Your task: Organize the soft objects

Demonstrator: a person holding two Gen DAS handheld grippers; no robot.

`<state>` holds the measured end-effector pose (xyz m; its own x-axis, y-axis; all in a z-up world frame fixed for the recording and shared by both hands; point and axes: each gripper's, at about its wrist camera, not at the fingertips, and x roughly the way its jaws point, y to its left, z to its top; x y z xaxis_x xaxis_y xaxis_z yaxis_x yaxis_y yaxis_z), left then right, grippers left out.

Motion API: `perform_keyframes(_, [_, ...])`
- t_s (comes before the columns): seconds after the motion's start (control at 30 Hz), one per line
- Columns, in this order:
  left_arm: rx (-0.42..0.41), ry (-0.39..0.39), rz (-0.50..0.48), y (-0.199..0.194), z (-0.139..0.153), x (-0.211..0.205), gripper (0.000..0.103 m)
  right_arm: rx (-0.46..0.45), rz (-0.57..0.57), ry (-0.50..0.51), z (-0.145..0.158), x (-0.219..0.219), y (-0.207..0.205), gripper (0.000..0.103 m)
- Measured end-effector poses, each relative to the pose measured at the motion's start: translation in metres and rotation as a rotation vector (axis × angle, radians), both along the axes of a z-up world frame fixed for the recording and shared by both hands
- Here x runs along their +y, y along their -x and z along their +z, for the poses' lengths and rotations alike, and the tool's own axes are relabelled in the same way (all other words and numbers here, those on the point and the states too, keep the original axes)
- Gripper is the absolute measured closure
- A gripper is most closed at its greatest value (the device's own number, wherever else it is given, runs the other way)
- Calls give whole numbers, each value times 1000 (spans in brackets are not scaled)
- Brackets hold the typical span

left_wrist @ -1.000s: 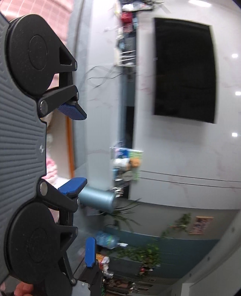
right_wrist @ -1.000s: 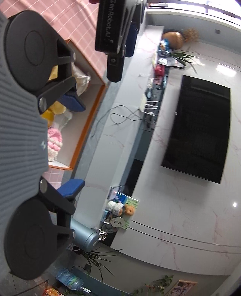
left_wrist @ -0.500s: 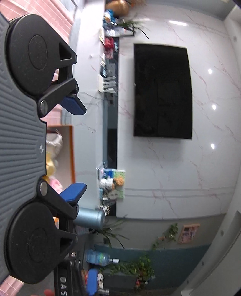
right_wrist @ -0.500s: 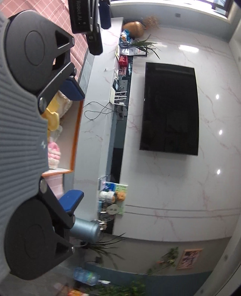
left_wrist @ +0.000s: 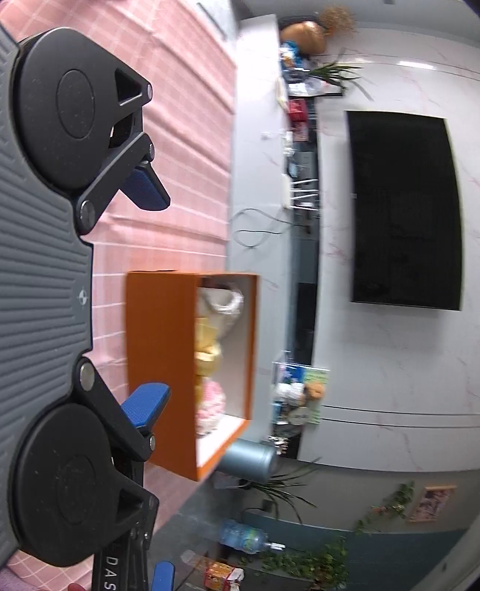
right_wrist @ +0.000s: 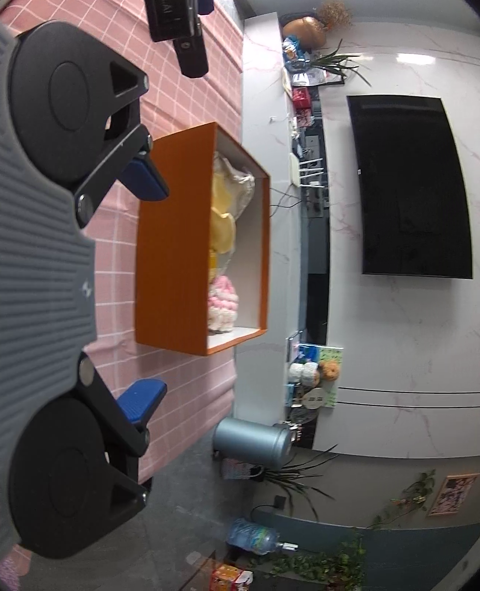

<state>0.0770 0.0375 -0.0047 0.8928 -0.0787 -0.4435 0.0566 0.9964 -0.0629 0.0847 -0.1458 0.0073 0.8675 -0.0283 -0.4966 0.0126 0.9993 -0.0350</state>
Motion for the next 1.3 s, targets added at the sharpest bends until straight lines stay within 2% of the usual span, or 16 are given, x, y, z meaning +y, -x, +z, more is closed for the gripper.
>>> perform_keyframes(0.2, [65, -19, 7, 8, -20, -6, 0, 24, -6, 4, -13, -1, 7, 2])
perform_keyframes(0.7, [69, -60, 34, 11, -16, -14, 0, 5, -3, 5, -7, 0, 9, 2])
perform_keyframes(1.3, [77, -80, 16, 11, -19, -19, 0, 1, -3, 6, -8, -1, 11, 2])
